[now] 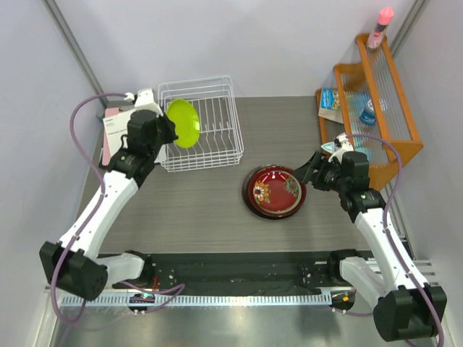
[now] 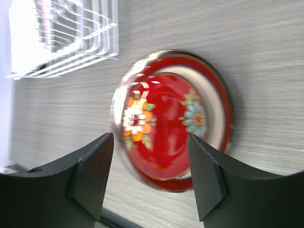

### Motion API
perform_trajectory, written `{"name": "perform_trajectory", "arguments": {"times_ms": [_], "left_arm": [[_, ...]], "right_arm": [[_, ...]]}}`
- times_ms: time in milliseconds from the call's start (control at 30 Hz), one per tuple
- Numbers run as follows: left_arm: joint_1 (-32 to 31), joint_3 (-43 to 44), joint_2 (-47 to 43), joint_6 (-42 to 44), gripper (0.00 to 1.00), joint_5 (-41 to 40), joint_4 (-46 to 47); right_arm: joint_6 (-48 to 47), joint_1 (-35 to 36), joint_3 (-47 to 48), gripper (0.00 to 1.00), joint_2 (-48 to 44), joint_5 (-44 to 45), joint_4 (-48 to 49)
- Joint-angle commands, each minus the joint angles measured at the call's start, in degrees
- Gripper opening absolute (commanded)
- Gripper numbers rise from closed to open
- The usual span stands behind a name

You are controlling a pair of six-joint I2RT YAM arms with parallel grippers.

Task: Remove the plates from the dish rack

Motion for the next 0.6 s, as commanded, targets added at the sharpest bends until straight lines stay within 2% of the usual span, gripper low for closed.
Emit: {"name": "perform_trajectory", "arguments": {"times_ms": [0, 67, 133, 200, 267, 333, 567], "left_arm": [[-0.7, -9.3, -5.3, -11.6, 0.0, 18.3, 3.9], [-1.5, -12.4, -6.6, -14.6, 0.0, 23.9, 7.5], [-3.5, -15.5, -7.7, -17.9, 0.0, 24.7, 8.5], [-6.0, -18.7, -8.3, -18.5, 0.0, 23.2, 10.7], [-10.9, -20.0, -9.2, -18.6, 0.0, 18.4, 11.5], [-13.2, -21.7, -9.4, -20.1, 0.0, 18.0, 12.9], [-14.9, -24.1, -8.8, -24.4, 0.0, 21.8, 19.7]], "right_arm": [[4.4, -0.1, -0.3, 0.7, -4.3, -6.8, 3.5], [7.8, -0.1, -1.8, 0.71, -5.1, -8.7, 5.7], [9.7, 0.6, -2.2, 0.71, -5.7, -10.2, 7.5], [11.1, 1.8, -2.8, 0.71, -5.8, -10.0, 9.2], [11.4, 3.8, -2.8, 0.72, -5.4, -9.3, 9.6], [12.0, 6.0, -2.9, 0.72, -4.4, -8.6, 10.6], [13.9, 12.6, -4.2, 0.72, 0.6, -5.9, 16.0]]}}
